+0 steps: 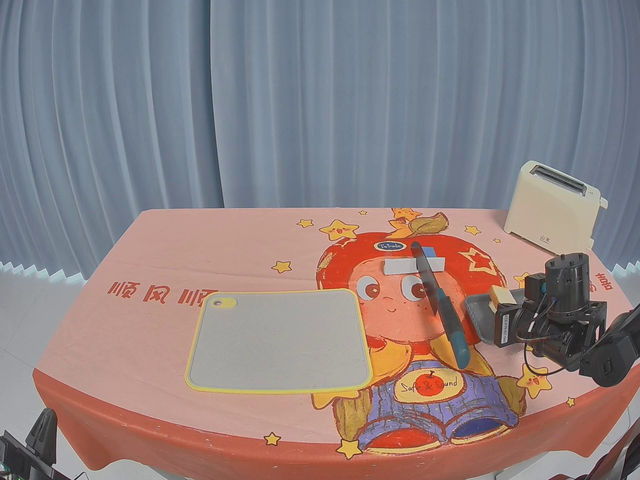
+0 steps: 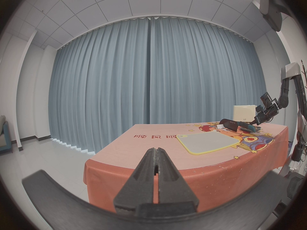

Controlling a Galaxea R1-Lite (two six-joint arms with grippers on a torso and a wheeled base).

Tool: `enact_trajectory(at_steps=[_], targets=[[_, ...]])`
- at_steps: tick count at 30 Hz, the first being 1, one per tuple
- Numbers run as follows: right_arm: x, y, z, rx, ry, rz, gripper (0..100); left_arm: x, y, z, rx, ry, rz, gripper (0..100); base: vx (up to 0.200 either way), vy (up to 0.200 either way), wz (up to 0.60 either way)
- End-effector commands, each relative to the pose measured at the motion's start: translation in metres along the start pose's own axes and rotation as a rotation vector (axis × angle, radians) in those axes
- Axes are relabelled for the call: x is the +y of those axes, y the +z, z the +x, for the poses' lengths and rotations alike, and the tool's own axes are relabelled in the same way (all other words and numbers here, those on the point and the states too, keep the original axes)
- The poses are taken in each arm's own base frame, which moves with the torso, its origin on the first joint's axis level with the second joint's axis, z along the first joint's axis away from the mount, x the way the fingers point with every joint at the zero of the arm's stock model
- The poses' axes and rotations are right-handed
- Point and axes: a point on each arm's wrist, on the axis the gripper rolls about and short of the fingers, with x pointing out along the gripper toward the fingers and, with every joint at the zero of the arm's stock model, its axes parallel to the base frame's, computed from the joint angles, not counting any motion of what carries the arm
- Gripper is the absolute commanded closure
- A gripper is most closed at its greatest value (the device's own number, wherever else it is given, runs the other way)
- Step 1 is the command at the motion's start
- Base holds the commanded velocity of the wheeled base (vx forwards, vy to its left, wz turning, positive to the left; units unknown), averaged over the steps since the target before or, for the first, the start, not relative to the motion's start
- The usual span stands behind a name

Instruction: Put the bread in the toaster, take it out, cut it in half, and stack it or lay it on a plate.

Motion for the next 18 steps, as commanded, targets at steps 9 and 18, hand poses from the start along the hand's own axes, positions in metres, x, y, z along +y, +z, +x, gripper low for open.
enact_trajectory(at_steps=[9, 18], targets=[[0.0006, -0.0006, 0.0004, 0.002, 0.001, 0.001, 0, -0.0001, -0.0053, 0.0001, 0.001, 0.000, 0.000, 100, 0.000, 0.000, 0.00], [0.0007, 0.0007, -0.0006, -0.005, 0.004, 0.006, 0, -0.0001, -0.0053, 0.0001, 0.001, 0.000, 0.000, 100, 0.000, 0.000, 0.00]])
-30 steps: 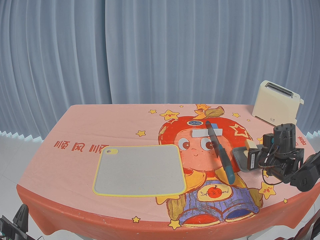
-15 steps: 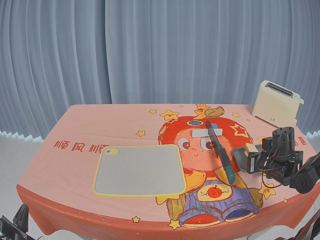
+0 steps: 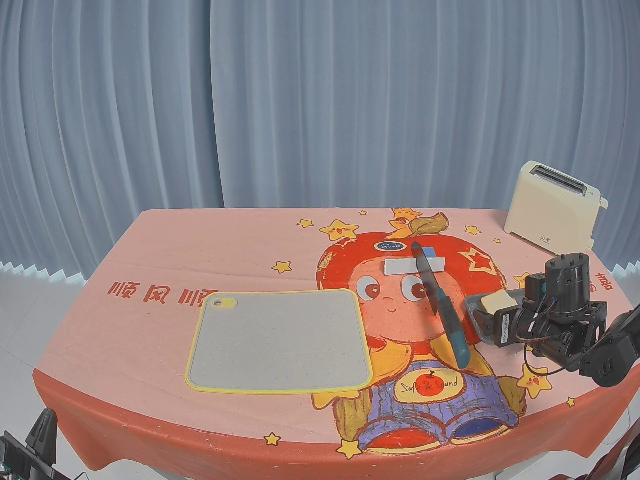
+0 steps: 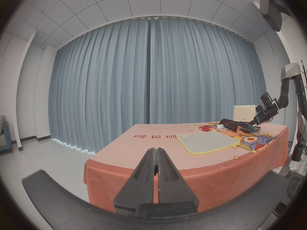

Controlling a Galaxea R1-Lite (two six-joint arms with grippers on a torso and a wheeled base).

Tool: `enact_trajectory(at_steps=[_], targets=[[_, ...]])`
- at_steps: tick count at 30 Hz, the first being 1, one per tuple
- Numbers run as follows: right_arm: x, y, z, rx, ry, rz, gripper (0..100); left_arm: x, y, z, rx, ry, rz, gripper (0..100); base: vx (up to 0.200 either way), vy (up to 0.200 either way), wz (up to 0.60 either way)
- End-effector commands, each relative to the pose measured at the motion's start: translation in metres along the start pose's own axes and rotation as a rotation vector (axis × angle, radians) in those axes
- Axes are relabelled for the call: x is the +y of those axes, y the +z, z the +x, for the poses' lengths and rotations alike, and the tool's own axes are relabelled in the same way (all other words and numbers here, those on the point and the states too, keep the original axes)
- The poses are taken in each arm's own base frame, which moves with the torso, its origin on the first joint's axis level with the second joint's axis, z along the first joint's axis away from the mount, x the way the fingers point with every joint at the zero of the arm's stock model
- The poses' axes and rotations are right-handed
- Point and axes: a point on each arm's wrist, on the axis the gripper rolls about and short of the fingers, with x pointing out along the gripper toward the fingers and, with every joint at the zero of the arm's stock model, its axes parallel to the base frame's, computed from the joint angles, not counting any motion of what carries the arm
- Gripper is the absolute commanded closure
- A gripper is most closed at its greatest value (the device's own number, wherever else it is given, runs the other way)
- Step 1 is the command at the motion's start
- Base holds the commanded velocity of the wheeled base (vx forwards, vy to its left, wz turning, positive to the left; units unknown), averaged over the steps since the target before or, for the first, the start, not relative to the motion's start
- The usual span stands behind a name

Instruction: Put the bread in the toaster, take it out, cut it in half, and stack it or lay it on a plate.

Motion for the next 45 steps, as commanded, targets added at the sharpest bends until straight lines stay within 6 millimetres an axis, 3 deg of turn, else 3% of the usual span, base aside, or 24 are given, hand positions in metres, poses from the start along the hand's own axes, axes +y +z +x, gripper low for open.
enact_trajectory(at_steps=[1, 24, 45], targets=[[0.000, 0.001, 0.000, -0.003, 0.001, 0.001, 0, 0.000, -0.005, 0.000, 0.001, 0.000, 0.000, 100, 0.000, 0.000, 0.00], [0.000, 0.002, -0.002, -0.010, -0.001, 0.001, 0, 0.000, -0.005, 0.000, 0.001, 0.000, 0.000, 100, 0.000, 0.000, 0.00], [-0.004, 0.014, -0.019, -0.085, 0.006, 0.021, 0, 0.000, -0.005, 0.000, 0.001, 0.000, 0.000, 100, 0.000, 0.000, 0.00]])
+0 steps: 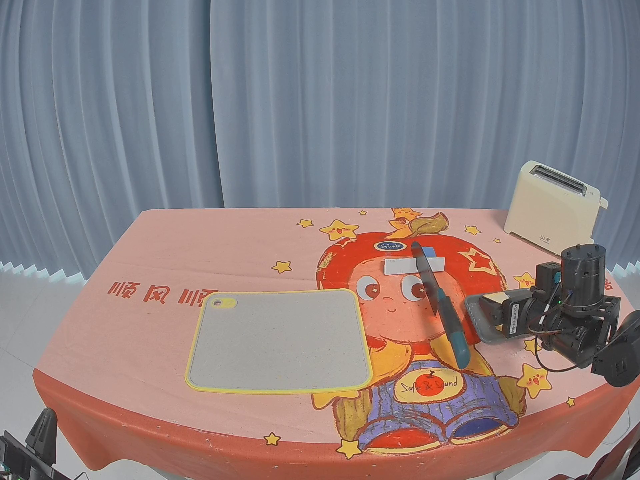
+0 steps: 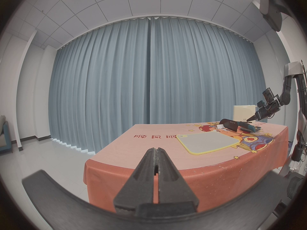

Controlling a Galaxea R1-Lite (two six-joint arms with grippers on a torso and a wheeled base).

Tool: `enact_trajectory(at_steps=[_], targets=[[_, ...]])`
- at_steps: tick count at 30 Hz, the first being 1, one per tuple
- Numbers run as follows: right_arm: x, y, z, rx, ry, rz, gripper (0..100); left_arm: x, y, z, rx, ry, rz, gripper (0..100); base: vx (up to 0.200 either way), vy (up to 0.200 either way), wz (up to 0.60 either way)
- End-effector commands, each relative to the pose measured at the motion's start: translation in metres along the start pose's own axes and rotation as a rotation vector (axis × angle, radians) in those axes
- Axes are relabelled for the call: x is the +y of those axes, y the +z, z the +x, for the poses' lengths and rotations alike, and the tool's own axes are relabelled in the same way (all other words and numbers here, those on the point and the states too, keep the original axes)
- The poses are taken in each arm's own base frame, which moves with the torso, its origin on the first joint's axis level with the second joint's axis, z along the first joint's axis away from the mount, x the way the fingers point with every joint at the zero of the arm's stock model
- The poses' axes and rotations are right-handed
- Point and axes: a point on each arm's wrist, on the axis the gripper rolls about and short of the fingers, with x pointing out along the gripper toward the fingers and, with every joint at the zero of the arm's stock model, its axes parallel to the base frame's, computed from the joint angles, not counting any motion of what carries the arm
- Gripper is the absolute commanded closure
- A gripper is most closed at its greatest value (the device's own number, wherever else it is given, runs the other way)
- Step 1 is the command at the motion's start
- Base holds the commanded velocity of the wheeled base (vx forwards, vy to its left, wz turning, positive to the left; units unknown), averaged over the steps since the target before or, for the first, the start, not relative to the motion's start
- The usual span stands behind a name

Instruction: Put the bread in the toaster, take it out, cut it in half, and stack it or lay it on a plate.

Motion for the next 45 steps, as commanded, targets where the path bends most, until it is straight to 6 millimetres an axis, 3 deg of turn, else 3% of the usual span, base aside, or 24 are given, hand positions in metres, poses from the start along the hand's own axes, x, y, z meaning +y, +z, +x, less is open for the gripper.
enact_trajectory(at_steps=[1, 16, 30, 45], targets=[[-0.001, 0.002, -0.002, -0.013, -0.002, 0.004, 0, 0.000, -0.005, 0.000, 0.001, 0.000, 0.000, 100, 0.000, 0.000, 0.00], [-0.005, 0.012, -0.013, -0.067, -0.004, 0.005, 0, 0.000, -0.005, 0.000, 0.001, 0.000, 0.000, 100, 0.000, 0.000, 0.00], [-0.009, 0.019, -0.010, -0.138, -0.037, 0.028, 0, 0.000, -0.005, 0.000, 0.001, 0.000, -0.002, 100, 0.000, 0.000, 0.00], [-0.037, 0.026, 0.003, -0.286, -0.157, 0.029, 0, 0.000, -0.005, 0.000, 0.001, 0.000, -0.002, 100, 0.000, 0.000, 0.00]])
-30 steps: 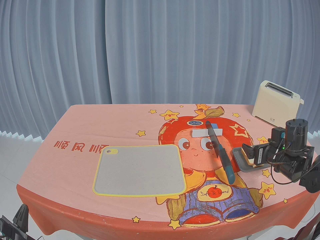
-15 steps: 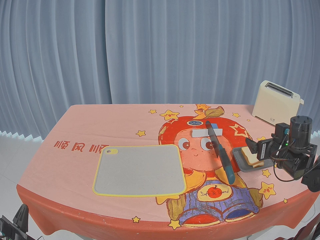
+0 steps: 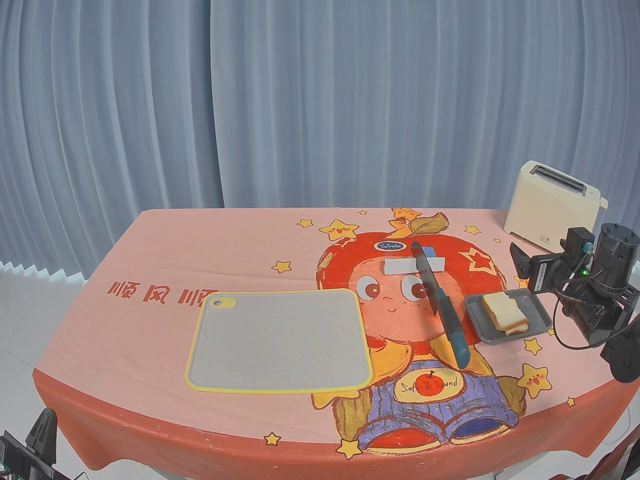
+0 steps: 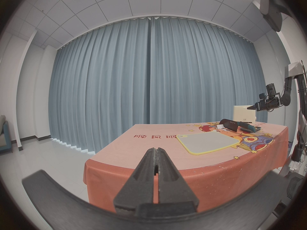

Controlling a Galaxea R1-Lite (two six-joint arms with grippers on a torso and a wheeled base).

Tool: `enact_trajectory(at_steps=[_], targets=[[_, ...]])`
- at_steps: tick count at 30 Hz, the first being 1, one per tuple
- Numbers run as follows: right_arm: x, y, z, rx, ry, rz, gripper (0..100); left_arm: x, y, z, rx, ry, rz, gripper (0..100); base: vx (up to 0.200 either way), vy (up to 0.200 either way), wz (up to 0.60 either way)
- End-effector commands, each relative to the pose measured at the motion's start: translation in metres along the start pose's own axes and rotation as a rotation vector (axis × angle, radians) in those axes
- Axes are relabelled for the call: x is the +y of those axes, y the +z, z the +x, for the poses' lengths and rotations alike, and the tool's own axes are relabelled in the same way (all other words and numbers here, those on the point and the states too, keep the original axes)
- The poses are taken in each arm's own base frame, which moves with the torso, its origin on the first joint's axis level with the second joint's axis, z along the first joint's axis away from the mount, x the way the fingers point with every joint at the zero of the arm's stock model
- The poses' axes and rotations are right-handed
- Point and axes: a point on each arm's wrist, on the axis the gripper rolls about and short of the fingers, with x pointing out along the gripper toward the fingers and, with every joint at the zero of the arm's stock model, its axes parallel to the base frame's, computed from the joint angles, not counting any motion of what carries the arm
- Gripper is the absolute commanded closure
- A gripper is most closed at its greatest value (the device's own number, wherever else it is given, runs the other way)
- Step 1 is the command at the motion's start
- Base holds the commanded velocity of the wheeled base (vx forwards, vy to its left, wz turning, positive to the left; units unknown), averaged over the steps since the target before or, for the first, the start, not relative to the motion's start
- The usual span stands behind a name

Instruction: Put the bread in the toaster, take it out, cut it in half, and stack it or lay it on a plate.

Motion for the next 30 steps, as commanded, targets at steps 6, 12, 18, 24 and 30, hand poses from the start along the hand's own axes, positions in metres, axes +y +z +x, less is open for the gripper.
enact_trajectory(at_steps=[6, 12, 18, 24, 30], targets=[[-0.011, 0.003, 0.006, -0.015, -0.047, 0.010, 0, 0.000, -0.005, 0.000, 0.001, 0.000, 0.000, 100, 0.000, 0.000, 0.00], [-0.014, 0.009, 0.008, -0.035, -0.061, 0.022, 0, 0.000, -0.005, 0.000, 0.001, 0.000, -0.002, 100, 0.000, 0.000, 0.00], [-0.026, 0.022, 0.015, -0.123, -0.110, 0.062, 0, 0.000, -0.005, 0.000, 0.001, 0.000, 0.000, 100, 0.000, 0.000, 0.00], [-0.034, 0.023, 0.024, -0.179, -0.152, 0.071, 0, 0.000, -0.005, 0.000, 0.001, 0.000, 0.000, 100, 0.000, 0.000, 0.00], [-0.041, 0.021, 0.027, -0.193, -0.179, 0.074, 0, 0.000, -0.005, 0.000, 0.001, 0.000, -0.002, 100, 0.000, 0.000, 0.00]])
